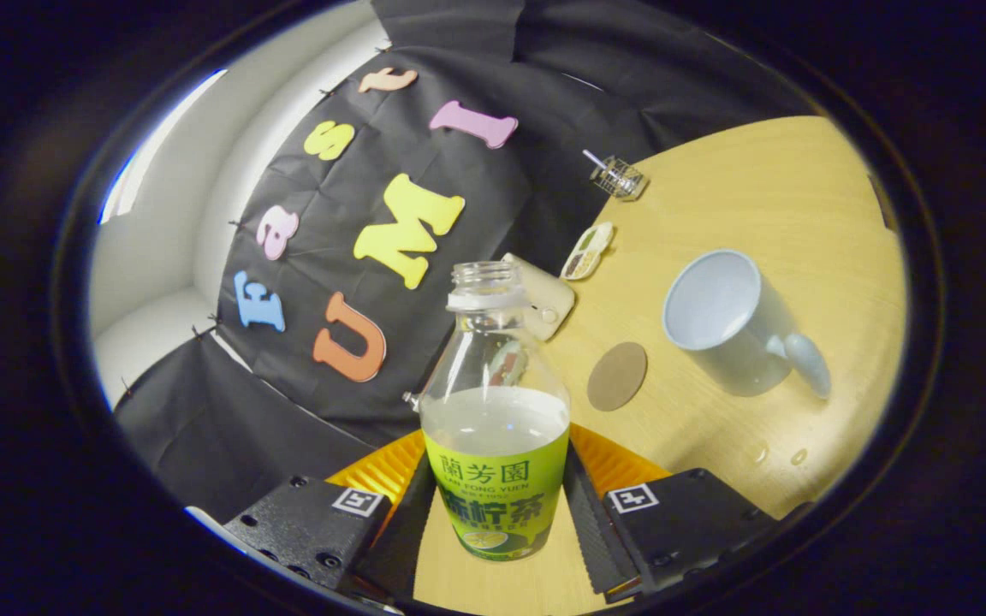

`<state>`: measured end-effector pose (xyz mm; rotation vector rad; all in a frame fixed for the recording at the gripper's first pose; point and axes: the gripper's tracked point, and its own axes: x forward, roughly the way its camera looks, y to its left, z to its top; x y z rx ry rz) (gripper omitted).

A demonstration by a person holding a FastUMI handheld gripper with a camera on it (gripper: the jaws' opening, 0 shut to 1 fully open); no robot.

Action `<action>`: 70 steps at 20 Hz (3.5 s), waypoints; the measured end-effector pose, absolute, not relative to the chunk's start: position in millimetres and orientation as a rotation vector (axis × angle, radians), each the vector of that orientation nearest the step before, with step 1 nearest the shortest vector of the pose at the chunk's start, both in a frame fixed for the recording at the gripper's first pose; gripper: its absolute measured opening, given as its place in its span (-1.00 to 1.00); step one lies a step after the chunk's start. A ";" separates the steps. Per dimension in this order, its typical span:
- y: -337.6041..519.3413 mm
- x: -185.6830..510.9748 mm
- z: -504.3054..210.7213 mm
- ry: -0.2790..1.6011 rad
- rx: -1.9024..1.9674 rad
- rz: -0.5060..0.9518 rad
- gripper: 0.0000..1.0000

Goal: Take the bottle from table, then pour the juice into the cup, finally place the bottle on the coaster

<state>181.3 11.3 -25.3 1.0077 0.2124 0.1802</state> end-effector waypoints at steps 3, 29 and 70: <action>6.2 180.7 -34.1 0.274 1.095 0.158 0.60; -3.2 194.7 11.0 0.250 1.691 0.359 0.57; -28.7 189.4 37.0 0.215 2.104 0.480 0.57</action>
